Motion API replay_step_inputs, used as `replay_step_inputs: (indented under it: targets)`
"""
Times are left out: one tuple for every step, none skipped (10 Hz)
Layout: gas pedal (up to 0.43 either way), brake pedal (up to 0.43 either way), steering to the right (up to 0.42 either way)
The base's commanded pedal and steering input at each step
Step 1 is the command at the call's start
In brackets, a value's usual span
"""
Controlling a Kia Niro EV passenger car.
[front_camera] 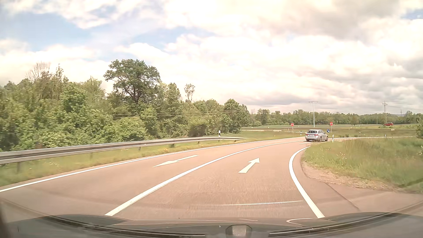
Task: Follow the waypoints while adhering to traffic rules and regulations
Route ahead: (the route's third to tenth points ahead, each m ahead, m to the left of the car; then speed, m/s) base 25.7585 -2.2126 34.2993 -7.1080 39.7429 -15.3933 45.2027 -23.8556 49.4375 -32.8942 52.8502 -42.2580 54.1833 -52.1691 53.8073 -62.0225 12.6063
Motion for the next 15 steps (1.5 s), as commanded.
replay_step_inputs:
  targets:
    - [0.02,0.0,0.083]
    - [0.02,0.0,0.085]
    - [0.02,0.0,0.086]
    - [0.02,0.0,0.087]
    - [0.028,0.0,0.089]
    - [0.028,0.0,0.091]
    - [0.028,0.0,0.093]
    - [0.028,0.0,0.094]
    - [0.028,0.0,0.095]
    - [0.028,0.0,0.096]
    - [0.028,0.0,0.096]
    - [0.028,0.0,0.097]
    - [0.028,0.0,0.097]
    - [0.028,0.0,0.098]
    - [0.028,0.0,0.098]
